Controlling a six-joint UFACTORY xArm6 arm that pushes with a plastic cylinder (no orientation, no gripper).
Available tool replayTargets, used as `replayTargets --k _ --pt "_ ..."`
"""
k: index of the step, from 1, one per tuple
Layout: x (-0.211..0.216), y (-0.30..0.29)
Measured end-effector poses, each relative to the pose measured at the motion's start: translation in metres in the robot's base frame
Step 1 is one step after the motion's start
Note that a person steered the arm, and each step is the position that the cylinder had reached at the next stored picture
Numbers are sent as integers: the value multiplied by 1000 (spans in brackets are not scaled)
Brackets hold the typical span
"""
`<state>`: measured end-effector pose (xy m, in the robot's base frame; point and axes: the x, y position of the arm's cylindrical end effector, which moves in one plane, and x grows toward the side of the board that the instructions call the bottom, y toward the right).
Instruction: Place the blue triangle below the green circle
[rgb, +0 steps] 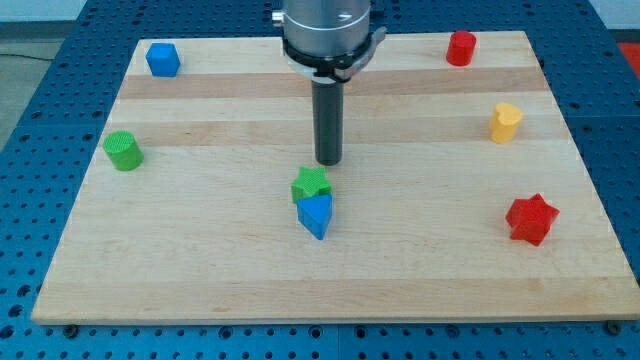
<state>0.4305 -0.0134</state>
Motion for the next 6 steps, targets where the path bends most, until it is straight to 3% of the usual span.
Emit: replayTargets --k 2,3,5,6 --pt "1 -18" --pt "35 -32" --pt "44 -36" --pt "41 16"
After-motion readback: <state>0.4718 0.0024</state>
